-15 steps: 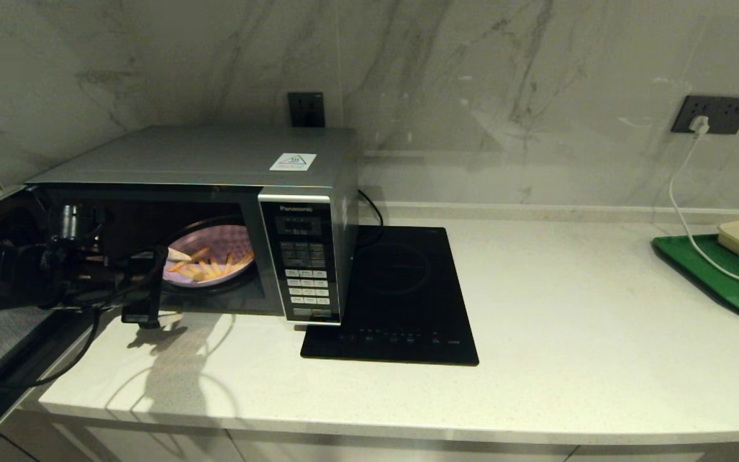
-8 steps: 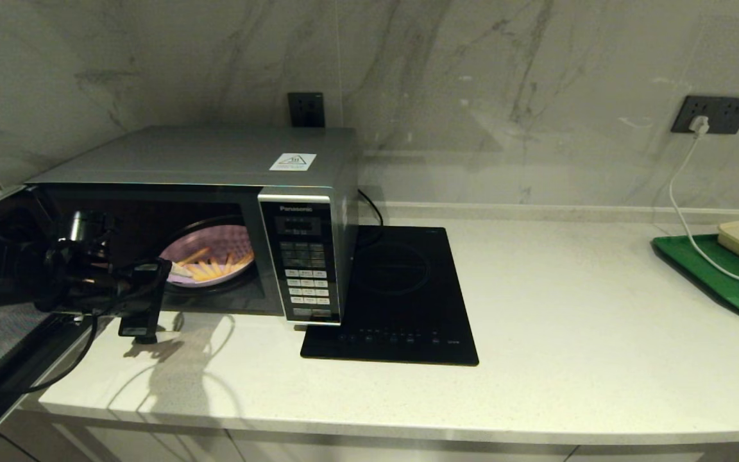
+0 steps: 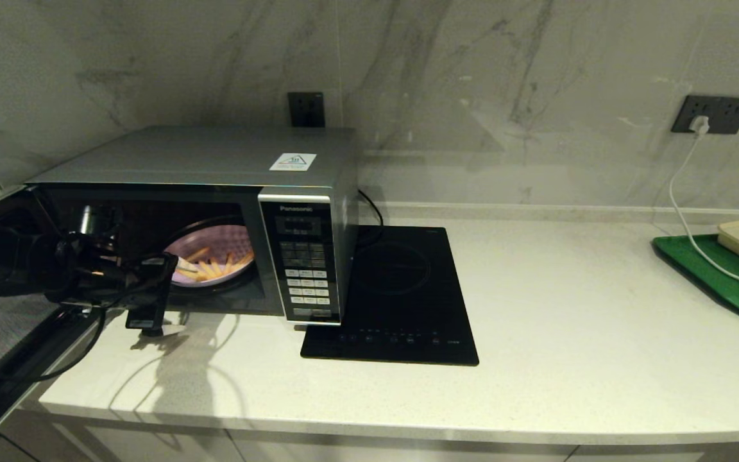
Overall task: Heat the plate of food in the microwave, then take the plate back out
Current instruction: Take the plate out of the microwave
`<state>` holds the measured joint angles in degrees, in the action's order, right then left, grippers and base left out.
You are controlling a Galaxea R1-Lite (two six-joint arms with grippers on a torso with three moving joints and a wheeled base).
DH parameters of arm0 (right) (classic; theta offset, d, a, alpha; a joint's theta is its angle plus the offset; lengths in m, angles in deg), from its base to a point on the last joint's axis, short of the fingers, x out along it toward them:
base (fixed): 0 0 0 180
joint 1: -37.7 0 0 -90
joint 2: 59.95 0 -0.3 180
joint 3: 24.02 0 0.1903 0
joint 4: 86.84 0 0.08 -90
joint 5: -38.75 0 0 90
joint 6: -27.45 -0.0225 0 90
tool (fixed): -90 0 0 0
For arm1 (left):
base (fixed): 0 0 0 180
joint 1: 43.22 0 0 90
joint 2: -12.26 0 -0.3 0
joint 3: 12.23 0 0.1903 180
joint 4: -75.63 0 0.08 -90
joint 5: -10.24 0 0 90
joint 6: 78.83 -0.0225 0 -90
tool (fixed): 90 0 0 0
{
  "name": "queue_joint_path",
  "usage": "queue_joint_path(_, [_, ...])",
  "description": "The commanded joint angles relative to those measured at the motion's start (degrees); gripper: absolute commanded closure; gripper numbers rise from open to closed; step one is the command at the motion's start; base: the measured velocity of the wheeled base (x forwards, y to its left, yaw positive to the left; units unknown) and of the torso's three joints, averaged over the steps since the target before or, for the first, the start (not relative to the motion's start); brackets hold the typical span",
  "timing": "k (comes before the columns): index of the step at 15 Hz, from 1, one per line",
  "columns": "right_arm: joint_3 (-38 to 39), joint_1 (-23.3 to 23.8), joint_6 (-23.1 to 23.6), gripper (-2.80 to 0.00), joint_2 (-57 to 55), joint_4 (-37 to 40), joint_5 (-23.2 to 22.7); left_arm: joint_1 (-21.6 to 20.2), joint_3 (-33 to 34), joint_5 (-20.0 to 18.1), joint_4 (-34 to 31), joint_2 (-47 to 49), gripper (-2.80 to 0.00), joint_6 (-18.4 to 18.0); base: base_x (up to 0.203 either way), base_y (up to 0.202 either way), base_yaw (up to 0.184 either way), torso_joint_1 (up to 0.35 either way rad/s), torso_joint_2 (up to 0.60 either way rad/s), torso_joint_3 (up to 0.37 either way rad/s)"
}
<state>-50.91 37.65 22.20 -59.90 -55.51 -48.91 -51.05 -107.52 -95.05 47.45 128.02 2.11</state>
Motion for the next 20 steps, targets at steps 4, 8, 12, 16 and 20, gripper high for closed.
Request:
queue_joint_path(4, [0.01,0.01,-0.02,0.0,0.03,0.04,0.03,0.16,-0.4,-0.18,-0.73,0.79,-2.8,0.44,0.0,0.0,0.0,0.0,0.0,0.0])
queue_joint_path(8, [0.01,-0.04,-0.02,0.0,-0.05,0.04,0.03,0.36,-0.93,-0.09,-2.95,0.6,-2.8,0.48,0.0,0.0,0.0,0.0,0.0,0.0])
queue_joint_path(12, [0.01,-0.04,-0.02,0.0,-0.05,0.04,0.03,0.44,-1.46,0.52,-3.89,0.87,-2.8,0.44,0.0,0.0,0.0,0.0,0.0,0.0])
queue_joint_path(16, [0.01,-0.04,-0.02,0.0,-0.04,0.04,0.03,0.44,-1.9,0.52,-3.98,1.03,0.0,0.35,0.0,0.0,0.0,0.0,0.0,0.0])
queue_joint_path(20, [0.01,0.0,-0.02,0.0,0.04,0.04,0.03,0.79,-2.58,0.61,-4.14,1.31,0.0,0.35,0.0,0.0,0.0,0.0,0.0,0.0])
